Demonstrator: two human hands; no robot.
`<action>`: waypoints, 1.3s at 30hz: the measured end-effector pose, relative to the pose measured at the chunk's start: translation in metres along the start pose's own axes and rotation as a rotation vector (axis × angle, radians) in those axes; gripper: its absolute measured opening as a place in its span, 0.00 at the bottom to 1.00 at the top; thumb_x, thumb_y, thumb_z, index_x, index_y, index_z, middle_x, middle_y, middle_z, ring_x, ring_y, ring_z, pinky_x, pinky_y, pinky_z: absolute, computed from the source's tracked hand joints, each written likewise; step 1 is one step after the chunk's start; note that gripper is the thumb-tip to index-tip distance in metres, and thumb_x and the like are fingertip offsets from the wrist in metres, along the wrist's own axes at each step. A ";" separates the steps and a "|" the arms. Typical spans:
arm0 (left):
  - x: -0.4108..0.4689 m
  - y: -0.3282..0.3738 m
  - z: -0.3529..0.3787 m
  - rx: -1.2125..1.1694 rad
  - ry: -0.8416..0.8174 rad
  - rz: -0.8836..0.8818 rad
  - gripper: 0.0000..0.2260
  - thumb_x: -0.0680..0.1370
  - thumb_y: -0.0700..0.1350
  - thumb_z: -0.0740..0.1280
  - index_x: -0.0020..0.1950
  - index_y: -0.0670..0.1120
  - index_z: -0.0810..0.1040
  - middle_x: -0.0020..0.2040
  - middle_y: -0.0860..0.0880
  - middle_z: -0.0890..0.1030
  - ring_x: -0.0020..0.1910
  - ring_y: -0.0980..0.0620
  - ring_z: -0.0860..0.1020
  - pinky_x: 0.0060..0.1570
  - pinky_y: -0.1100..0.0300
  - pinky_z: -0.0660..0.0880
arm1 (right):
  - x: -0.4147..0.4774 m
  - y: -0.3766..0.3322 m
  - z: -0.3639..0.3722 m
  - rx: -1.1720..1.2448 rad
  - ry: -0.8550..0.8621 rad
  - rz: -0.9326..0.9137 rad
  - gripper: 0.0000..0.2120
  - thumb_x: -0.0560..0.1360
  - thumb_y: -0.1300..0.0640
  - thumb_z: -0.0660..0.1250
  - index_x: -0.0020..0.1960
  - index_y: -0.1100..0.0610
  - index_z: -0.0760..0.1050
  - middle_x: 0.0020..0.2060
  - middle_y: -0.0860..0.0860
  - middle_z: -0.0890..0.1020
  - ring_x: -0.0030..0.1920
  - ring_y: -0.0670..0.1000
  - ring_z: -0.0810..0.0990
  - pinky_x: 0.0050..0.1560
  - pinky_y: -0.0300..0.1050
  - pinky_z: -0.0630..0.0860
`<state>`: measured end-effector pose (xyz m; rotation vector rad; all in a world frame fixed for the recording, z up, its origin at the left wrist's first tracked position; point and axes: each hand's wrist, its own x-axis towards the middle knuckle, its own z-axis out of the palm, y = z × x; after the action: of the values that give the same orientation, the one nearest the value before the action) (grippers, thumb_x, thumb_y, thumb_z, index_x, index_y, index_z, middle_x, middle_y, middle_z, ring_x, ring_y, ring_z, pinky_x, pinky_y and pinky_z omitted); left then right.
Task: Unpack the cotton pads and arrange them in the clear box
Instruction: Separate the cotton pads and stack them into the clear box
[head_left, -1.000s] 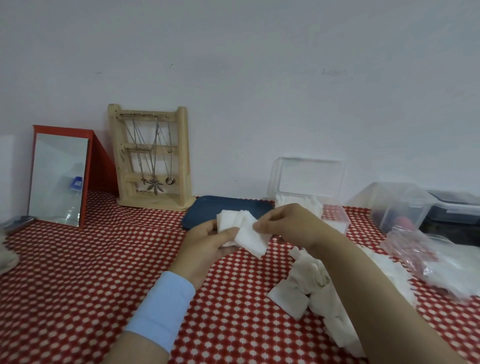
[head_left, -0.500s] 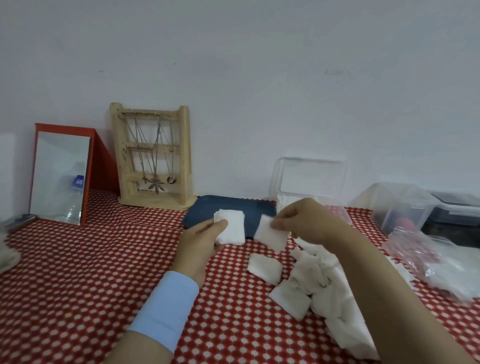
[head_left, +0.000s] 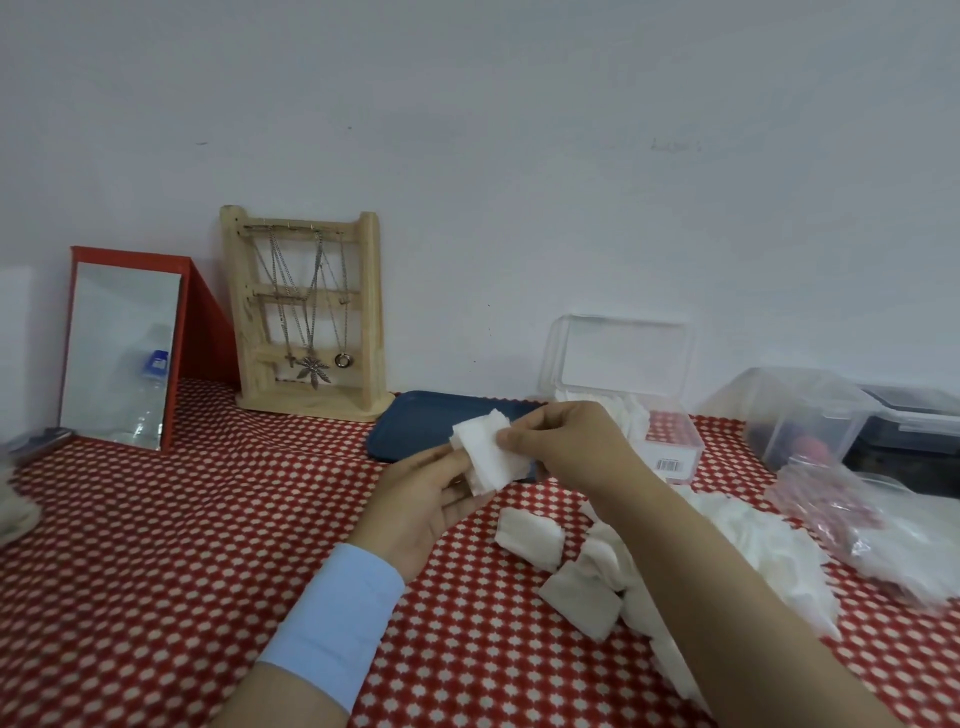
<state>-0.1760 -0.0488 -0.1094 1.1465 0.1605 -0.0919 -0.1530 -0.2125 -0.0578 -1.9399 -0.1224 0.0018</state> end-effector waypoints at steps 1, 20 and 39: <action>-0.001 0.000 0.001 0.001 -0.009 -0.002 0.11 0.81 0.41 0.67 0.64 0.41 0.80 0.54 0.42 0.87 0.54 0.46 0.86 0.53 0.53 0.82 | 0.000 0.000 0.001 -0.013 0.009 -0.003 0.06 0.73 0.57 0.77 0.37 0.54 0.83 0.40 0.47 0.84 0.39 0.43 0.81 0.40 0.36 0.76; 0.002 0.000 -0.002 0.208 -0.005 -0.001 0.17 0.77 0.34 0.72 0.66 0.39 0.78 0.56 0.43 0.86 0.55 0.45 0.85 0.58 0.49 0.81 | 0.008 0.012 0.002 -0.059 -0.022 0.003 0.15 0.74 0.54 0.74 0.58 0.51 0.76 0.53 0.48 0.80 0.45 0.48 0.81 0.39 0.40 0.74; 0.001 0.007 -0.012 0.164 0.241 0.106 0.02 0.80 0.42 0.71 0.48 0.48 0.83 0.55 0.44 0.85 0.55 0.45 0.84 0.54 0.49 0.83 | 0.004 0.008 -0.037 -0.190 -0.219 0.037 0.07 0.71 0.54 0.79 0.47 0.54 0.84 0.41 0.48 0.87 0.39 0.46 0.85 0.38 0.38 0.79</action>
<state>-0.1751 -0.0349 -0.1077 1.3261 0.3097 0.1303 -0.1458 -0.2497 -0.0515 -2.1275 -0.2388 0.2351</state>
